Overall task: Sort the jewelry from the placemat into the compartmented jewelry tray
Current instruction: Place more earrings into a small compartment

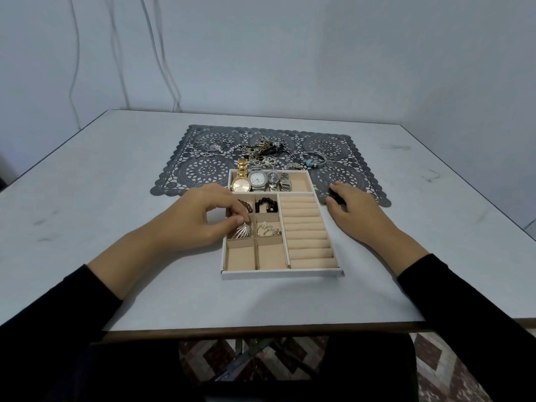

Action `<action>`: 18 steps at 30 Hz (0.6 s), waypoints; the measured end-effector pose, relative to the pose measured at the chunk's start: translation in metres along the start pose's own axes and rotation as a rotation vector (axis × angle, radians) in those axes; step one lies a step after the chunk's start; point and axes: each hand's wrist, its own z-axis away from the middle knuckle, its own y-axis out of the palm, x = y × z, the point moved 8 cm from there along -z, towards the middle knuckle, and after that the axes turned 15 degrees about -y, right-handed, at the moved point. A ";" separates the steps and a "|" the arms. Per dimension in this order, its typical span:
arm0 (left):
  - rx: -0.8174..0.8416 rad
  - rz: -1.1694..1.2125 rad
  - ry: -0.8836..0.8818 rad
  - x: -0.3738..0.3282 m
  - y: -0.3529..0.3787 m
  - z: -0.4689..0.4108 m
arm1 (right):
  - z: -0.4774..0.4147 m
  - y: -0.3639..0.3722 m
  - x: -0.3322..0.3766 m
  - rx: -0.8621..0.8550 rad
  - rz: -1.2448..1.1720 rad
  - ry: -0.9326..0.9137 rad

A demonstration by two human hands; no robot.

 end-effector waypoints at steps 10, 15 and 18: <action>-0.178 0.172 -0.140 0.014 -0.017 -0.005 | -0.003 0.001 -0.005 0.000 -0.019 0.001; -0.342 0.122 -0.218 0.041 -0.033 -0.020 | -0.012 -0.006 -0.015 -0.059 -0.019 0.038; -0.397 0.042 -0.266 0.061 -0.038 -0.035 | -0.021 -0.013 -0.022 -0.121 -0.021 0.049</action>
